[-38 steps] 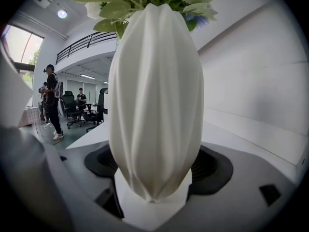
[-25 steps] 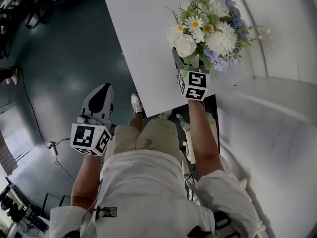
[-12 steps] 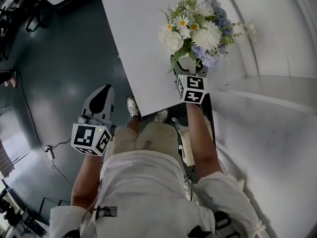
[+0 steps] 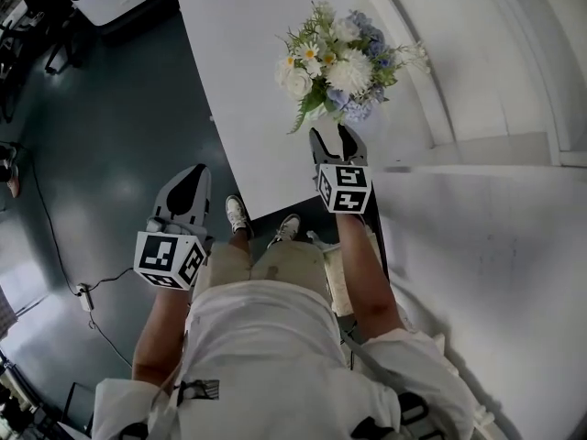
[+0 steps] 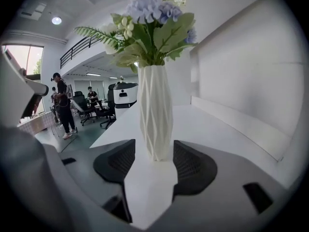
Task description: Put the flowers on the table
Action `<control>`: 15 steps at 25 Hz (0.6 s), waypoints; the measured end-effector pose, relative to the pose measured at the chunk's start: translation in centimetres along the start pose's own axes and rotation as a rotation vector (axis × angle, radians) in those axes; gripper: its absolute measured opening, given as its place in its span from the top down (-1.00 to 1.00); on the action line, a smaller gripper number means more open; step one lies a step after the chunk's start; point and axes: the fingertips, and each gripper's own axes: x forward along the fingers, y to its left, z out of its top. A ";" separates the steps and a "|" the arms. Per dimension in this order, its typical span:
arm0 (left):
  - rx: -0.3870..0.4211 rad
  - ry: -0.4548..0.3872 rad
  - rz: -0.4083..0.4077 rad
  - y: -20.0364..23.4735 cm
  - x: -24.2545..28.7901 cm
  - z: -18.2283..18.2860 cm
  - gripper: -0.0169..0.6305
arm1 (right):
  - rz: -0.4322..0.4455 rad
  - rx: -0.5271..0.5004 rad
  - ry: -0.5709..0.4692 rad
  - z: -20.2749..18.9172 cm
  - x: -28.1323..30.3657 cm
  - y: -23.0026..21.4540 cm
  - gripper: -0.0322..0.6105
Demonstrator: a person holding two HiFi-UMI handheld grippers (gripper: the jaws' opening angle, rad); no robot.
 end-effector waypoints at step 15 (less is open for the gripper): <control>0.037 -0.181 -0.006 -1.8 -0.6 7.6 0.90 | -0.060 -0.002 -0.169 9.0 -10.3 -3.7 0.87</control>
